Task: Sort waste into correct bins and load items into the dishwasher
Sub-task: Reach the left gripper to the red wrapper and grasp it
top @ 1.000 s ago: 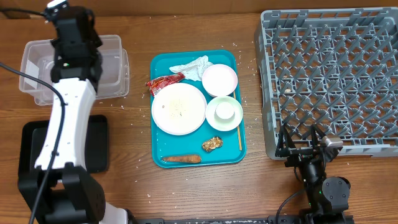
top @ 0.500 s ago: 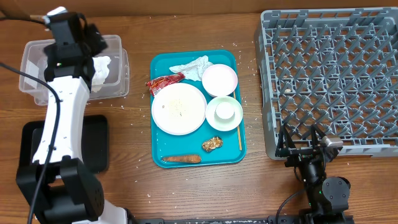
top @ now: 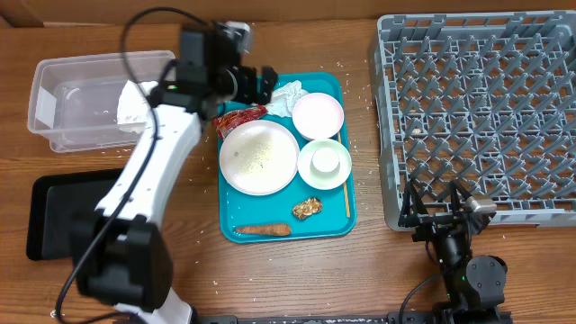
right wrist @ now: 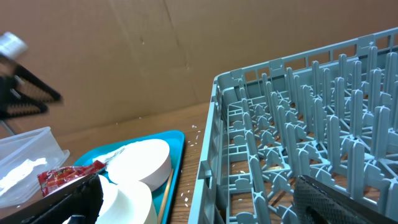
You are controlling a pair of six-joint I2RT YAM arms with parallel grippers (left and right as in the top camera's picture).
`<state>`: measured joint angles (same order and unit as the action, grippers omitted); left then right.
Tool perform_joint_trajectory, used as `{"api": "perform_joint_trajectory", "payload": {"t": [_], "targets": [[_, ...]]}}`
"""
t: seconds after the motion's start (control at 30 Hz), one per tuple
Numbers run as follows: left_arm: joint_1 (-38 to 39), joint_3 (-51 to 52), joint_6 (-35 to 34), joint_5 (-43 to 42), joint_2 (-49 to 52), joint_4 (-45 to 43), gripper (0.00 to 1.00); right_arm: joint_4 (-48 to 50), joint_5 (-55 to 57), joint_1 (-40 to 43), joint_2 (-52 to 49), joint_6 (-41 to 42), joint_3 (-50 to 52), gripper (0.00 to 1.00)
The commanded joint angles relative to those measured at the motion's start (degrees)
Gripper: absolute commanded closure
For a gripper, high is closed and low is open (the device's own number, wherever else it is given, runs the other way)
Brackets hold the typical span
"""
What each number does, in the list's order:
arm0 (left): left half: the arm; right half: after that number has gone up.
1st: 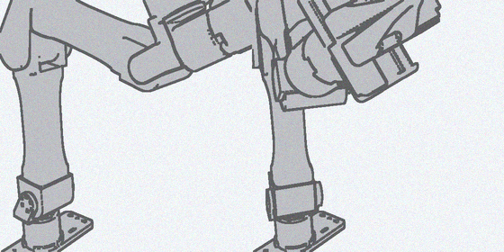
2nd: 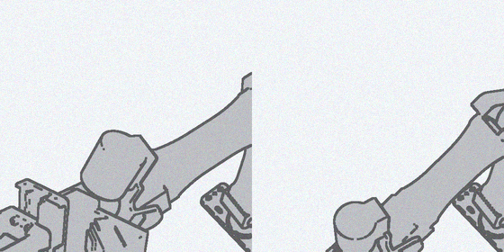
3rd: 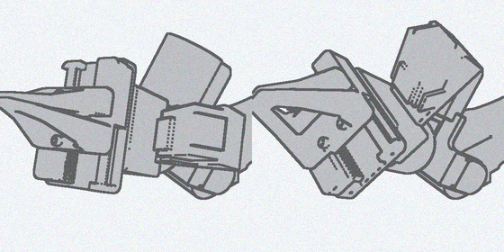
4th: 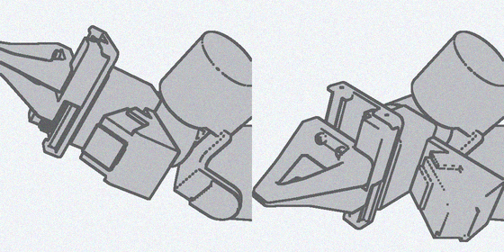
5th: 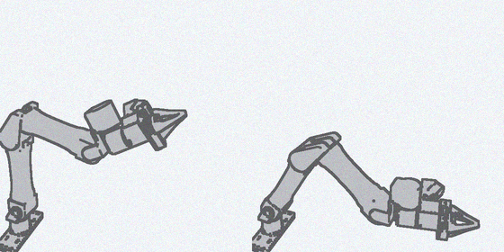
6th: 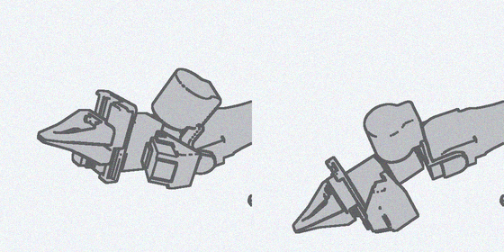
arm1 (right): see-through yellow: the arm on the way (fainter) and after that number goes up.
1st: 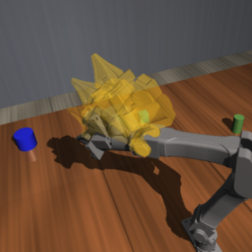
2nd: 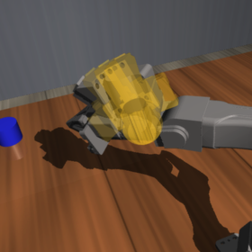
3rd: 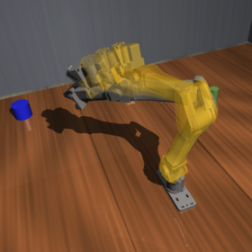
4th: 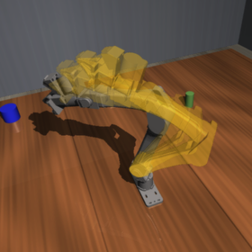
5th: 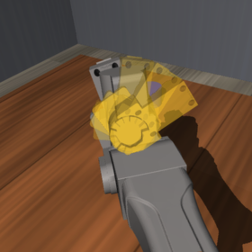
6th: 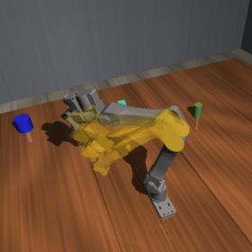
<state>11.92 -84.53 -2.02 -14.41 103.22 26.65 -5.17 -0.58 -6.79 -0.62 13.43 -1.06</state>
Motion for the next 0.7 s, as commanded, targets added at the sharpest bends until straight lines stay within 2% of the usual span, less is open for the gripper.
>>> {"api": "perform_joint_trajectory", "payload": {"t": [0.0, 0.17, 0.23, 0.3, 0.47, 0.67], "targets": [[1.2, -0.44, 6.16, 16.33, 4.07, 0.83, 0.0, 0.39, 0.48, 0.07, 0.46, -0.37, 0.59, 0.0], [1.16, -0.44, 10.91, 33.33, 6.82, 4.28, 0.0, 0.39, 0.5, 0.07, 0.46, -0.37, 0.59, 0.0], [0.74, -0.44, 11.76, 37.16, 6.93, 5.9, 0.0, 0.39, 0.48, 0.07, 0.46, -0.37, 0.59, 0.0], [0.22, -0.44, 13.22, 36.26, 6.93, 7.91, 0.0, 0.39, 0.48, 0.07, 0.46, -0.37, 0.59, 0.0], [-0.44, -0.44, 19.32, 25.75, 6.93, 14.38, 0.0, 0.39, 0.48, 0.07, 0.46, -0.37, 0.59, 0.0], [-0.44, -0.44, 23.71, 22.88, 7.26, 13.94, 0.0, 0.39, 0.48, 0.07, 0.46, -0.37, 0.59, 0.0]]}}
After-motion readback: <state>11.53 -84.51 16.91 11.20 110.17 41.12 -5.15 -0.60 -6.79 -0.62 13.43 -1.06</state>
